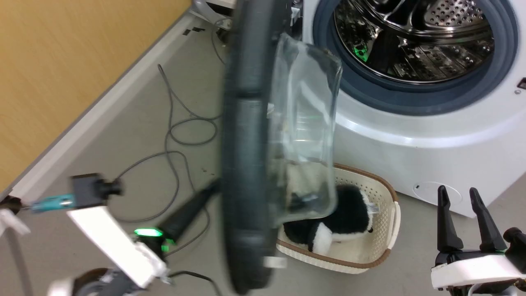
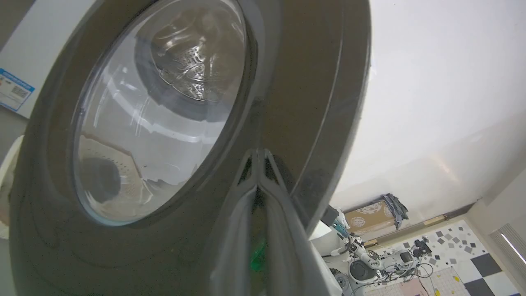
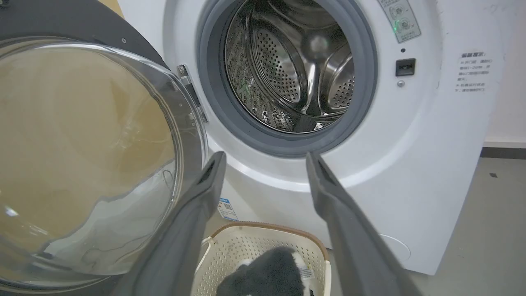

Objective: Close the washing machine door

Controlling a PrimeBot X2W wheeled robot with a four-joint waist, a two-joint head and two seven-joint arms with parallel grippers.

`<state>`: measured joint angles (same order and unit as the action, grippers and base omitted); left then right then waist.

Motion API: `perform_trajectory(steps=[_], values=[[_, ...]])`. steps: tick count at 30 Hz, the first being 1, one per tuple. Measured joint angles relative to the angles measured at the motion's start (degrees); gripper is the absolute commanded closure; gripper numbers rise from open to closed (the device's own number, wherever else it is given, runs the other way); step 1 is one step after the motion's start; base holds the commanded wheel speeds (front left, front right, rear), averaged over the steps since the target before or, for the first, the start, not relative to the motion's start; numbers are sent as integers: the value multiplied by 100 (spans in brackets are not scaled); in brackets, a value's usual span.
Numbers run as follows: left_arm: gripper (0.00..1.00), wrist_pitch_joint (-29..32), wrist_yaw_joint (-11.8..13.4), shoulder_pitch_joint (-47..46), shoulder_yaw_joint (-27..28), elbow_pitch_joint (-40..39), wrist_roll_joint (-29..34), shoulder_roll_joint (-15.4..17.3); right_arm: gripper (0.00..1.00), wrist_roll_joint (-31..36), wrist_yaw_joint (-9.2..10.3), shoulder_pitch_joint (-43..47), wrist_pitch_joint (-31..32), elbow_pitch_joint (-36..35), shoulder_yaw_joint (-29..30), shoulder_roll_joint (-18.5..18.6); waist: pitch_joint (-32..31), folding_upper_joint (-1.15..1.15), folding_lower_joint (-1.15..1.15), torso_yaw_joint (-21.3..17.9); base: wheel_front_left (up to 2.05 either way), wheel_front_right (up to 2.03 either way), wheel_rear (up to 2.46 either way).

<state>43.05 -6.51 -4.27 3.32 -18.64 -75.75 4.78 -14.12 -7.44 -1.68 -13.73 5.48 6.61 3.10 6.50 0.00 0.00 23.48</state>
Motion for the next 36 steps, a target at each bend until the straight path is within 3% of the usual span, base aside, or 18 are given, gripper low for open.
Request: perform_trajectory(steps=[9, 16, 26, 36], values=[[100, -308, -69, -223, -1552, -143, -270, -36, 0, -19, 0, -140, -101, 14, 51, -3, 137, 0, 0, -396, 0, 0, 0], [100, -1363, -71, -801, -2426, 464, -215, -62, 0, -20, 0, -246, -102, 12, 35, -7, 248, 0, 0, -944, 0, 0, 0], [100, -3300, -71, -1568, -3323, 2138, 41, -22, 0, -56, 0, -324, -102, 10, 60, -9, 394, 0, 0, -1764, 0, 0, 0], [100, -4119, -71, -1934, -4170, 2479, -250, 315, 0, -57, 0, -324, -102, 2, 55, -9, 373, 0, 0, -1866, 0, 0, 0]])
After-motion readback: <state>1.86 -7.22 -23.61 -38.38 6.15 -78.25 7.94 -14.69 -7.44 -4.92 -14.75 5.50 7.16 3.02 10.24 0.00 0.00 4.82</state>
